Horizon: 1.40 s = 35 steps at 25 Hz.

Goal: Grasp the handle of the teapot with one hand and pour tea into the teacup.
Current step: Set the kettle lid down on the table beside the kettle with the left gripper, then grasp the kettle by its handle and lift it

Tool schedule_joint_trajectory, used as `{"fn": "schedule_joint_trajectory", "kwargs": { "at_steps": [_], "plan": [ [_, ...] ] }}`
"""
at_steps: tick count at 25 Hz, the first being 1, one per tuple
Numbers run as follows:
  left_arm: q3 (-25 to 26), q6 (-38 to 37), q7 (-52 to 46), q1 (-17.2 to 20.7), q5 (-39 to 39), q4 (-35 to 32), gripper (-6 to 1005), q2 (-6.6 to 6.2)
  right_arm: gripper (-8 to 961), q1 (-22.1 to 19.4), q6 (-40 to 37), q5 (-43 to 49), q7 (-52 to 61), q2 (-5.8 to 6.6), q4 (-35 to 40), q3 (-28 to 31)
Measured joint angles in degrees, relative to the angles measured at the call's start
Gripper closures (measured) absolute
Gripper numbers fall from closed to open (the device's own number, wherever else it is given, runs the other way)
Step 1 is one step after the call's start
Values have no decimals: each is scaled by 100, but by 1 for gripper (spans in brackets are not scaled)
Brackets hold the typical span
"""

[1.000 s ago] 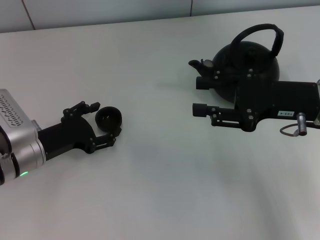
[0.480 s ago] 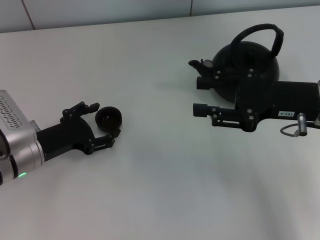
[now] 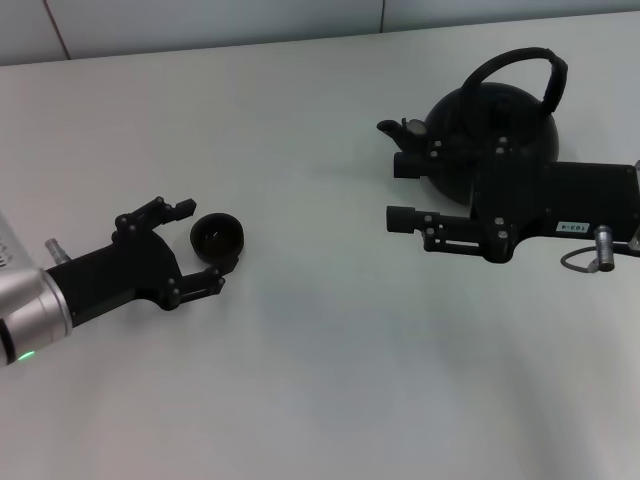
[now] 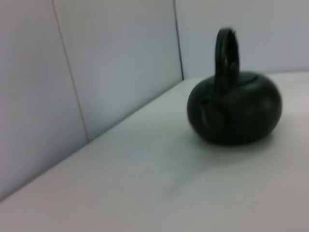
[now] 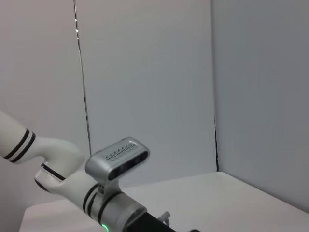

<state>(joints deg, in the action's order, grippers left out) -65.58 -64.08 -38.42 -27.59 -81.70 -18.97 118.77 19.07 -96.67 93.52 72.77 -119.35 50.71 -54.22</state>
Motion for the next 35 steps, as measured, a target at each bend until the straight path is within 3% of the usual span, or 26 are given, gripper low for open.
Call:
{"fn": "schedule_joint_trajectory", "kwargs": {
  "at_steps": [7, 13, 14, 15, 19, 21, 26, 35],
  "plan": [
    [2, -733, -300, 508, 20, -745, 139, -14, 381, 0, 25, 0, -5, 0, -34, 41],
    [2, -924, -303, 555, 25, -808, 139, -18, 381, -58, 89, -88, -162, -7, -71, 52],
    [4, -1185, -319, 593, 26, -846, 139, -36, 381, -75, 89, -126, -181, -7, -73, 53],
    [43, -1953, -698, 638, 3, -1026, 139, -82, 381, -98, 89, -155, -194, -6, -77, 53],
    [41, -2311, -1010, 704, -4, -1236, 140, -126, 381, -196, 122, -198, -222, -1, -80, 55],
    [44, -2700, -1265, 758, -12, -1362, 140, -227, 381, -241, 163, -233, -229, -1, -75, 61],
    [63, -3010, -1493, 786, -13, -1368, 140, -357, 382, -493, 344, -408, -236, -4, -32, 70],
    [81, -3104, -1528, 807, -13, -1368, 139, -366, 382, -1027, 435, -541, -243, -19, -239, 707]
  ]
}}
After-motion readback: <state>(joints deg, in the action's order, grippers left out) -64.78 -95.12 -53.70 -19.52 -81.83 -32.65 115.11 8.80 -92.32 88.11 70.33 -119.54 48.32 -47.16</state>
